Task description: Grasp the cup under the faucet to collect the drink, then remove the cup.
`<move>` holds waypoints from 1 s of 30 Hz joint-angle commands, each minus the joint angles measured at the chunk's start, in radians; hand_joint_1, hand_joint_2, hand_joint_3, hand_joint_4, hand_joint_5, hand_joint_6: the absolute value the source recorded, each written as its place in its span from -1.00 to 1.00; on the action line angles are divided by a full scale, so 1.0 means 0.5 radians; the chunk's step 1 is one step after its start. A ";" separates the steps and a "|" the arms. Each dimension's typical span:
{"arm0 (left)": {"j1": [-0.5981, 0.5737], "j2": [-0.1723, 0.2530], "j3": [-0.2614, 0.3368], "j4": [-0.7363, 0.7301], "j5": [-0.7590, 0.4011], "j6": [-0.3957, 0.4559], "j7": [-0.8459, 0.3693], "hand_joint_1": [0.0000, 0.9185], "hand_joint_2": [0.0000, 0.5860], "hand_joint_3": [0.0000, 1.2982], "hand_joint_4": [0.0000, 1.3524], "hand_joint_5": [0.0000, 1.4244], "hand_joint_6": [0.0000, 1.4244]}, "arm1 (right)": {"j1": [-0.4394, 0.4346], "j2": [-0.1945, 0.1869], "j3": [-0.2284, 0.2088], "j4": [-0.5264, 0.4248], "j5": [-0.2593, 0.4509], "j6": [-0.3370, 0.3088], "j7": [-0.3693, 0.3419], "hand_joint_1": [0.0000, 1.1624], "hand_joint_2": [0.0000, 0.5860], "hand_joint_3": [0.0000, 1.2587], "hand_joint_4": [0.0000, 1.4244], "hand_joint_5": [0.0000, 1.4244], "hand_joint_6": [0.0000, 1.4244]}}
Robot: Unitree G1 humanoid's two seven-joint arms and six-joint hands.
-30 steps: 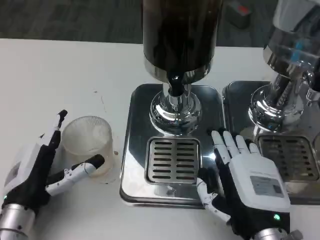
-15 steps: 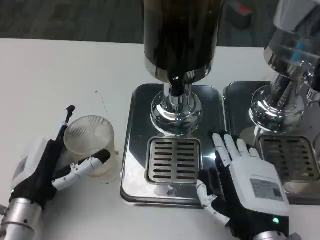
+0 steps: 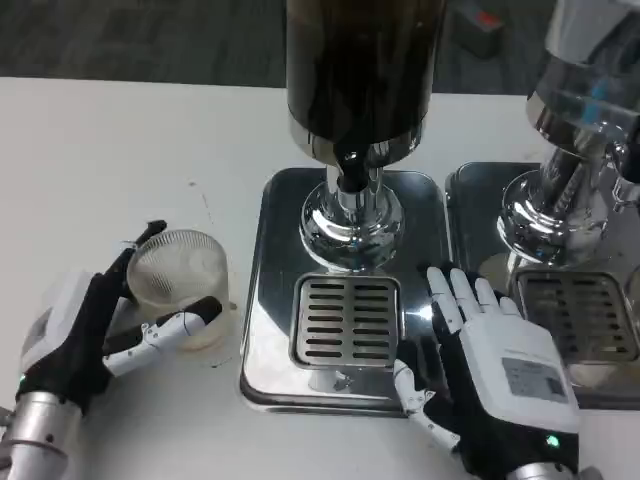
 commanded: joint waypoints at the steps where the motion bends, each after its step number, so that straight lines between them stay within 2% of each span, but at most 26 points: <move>1: 0.063 0.012 -0.014 -0.004 0.070 0.023 0.101 -0.19 -0.72 -0.52 -0.44 -0.17 -0.13 | -0.002 -0.004 -0.008 -0.011 0.026 -0.004 -0.023 -0.47 0.89 -0.95 -1.00 -1.00 -0.94; 15: 0.076 0.000 0.020 -0.033 0.123 -0.066 0.412 -0.14 -0.65 -0.24 -0.17 0.06 0.05 | -0.015 -0.005 -0.010 0.014 0.053 -0.005 -0.039 -0.48 0.89 -0.95 -1.00 -1.00 -0.93; 21: 0.067 -0.013 0.029 -0.018 0.131 -0.103 0.461 -0.12 -0.64 -0.14 -0.09 0.13 0.11 | -0.016 -0.004 -0.009 0.015 0.052 -0.001 -0.044 -0.48 0.89 -0.95 -1.00 -1.00 -0.93; 30: 0.056 -0.018 0.015 -0.006 0.152 -0.094 0.499 0.03 -0.71 -0.01 0.03 0.22 0.21 | -0.012 0.004 -0.008 0.009 0.052 0.006 -0.044 -0.48 0.88 -0.95 -1.00 -1.00 -0.93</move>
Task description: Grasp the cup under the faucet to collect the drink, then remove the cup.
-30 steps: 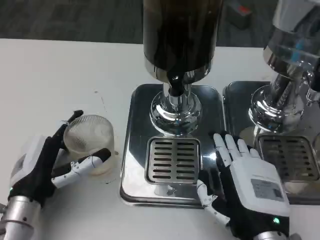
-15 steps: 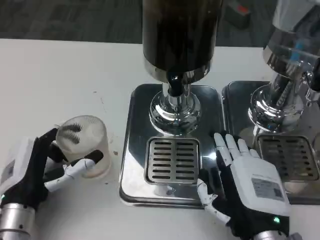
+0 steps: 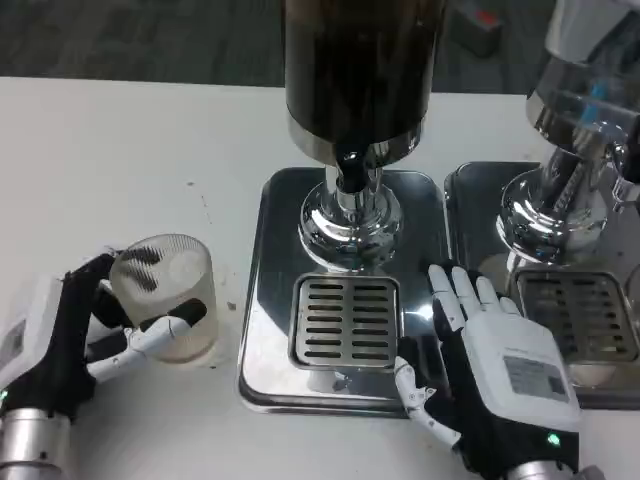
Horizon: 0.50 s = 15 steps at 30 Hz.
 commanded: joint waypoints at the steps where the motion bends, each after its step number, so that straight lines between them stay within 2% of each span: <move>1: -0.017 -0.005 0.005 0.003 0.011 -0.044 0.056 0.03 -0.72 -0.01 0.03 0.22 0.21 | -0.001 0.005 -0.005 0.002 0.013 0.007 -0.029 -0.48 0.88 -0.95 -1.00 -1.00 -0.93; 15: -0.047 0.009 -0.005 -0.085 0.082 -0.145 0.204 0.14 -0.77 0.04 0.10 0.25 0.26 | -0.007 0.006 -0.009 0.003 0.010 0.009 -0.034 -0.49 0.84 -0.95 -1.00 -1.00 -0.93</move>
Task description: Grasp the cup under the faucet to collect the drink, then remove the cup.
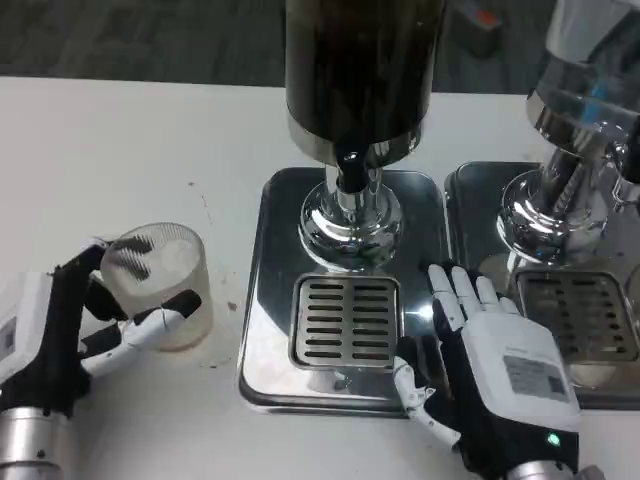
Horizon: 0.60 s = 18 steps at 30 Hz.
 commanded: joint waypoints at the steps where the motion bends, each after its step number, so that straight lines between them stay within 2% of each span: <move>1: -0.053 0.007 -0.010 -0.071 0.067 -0.096 0.066 0.14 -0.78 0.04 0.10 0.25 0.26 | -0.007 0.004 -0.009 0.004 0.009 0.009 -0.035 -0.49 0.84 -0.95 -1.00 -1.00 -0.93; 9: -0.122 -0.009 -0.054 -0.062 0.151 -0.133 0.042 0.16 -0.85 0.05 0.10 0.25 0.28 | 0.015 0.028 -0.002 -0.014 -0.059 0.055 -0.114 -0.50 0.83 -0.93 -1.00 -1.00 -1.00; 18: -0.343 -0.070 -0.204 0.114 0.235 -0.146 0.007 0.17 -0.86 0.05 0.10 0.25 0.29 | 0.046 0.051 0.005 -0.049 -0.098 0.133 -0.171 -0.50 0.83 -0.93 -1.00 -1.00 -1.00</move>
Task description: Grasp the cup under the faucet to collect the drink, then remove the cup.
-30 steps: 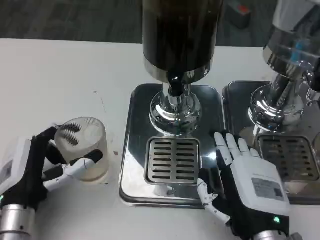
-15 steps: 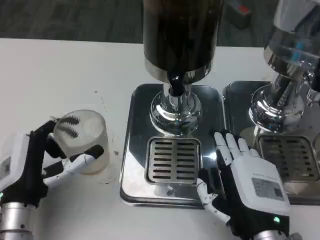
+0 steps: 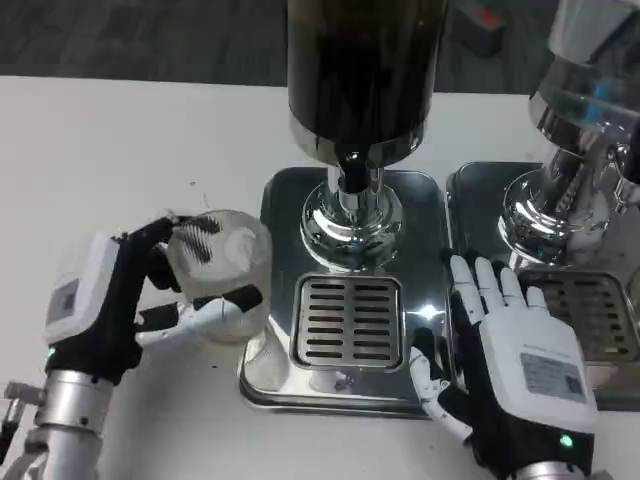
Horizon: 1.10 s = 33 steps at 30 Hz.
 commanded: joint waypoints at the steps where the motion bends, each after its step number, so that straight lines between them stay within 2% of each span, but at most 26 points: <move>1: -0.154 -0.043 -0.069 0.110 0.032 -0.044 -0.004 0.17 -0.87 0.05 0.10 0.25 0.29 | 0.033 0.034 0.007 -0.044 -0.038 0.048 -0.056 -0.50 0.83 -0.93 -1.00 -1.00 -1.00; 9: -0.326 -0.145 -0.222 0.260 0.116 -0.009 0.012 0.16 -0.89 0.06 0.10 0.25 0.28 | 0.051 0.062 0.012 -0.054 -0.055 0.083 -0.093 -0.50 0.83 -0.92 -1.00 -1.00 -1.00; 16: -0.393 -0.175 -0.318 0.293 0.190 -0.020 0.092 0.15 -0.90 0.05 0.10 0.25 0.25 | 0.073 0.079 0.018 -0.069 -0.058 0.098 -0.098 -0.50 0.83 -0.92 -1.00 -1.00 -1.00; 25: -0.454 -0.226 -0.443 0.320 0.323 0.030 0.309 0.15 -0.91 0.04 0.09 0.23 0.25 | 0.095 0.088 0.016 -0.089 -0.054 0.112 -0.089 -0.50 0.83 -0.92 -1.00 -1.00 -1.00; 33: -0.495 -0.251 -0.535 0.370 0.396 0.089 0.410 0.09 -0.89 -0.02 0.02 0.18 0.16 | 0.117 0.104 0.016 -0.100 -0.051 0.131 -0.097 -0.50 0.83 -0.92 -1.00 -1.00 -1.00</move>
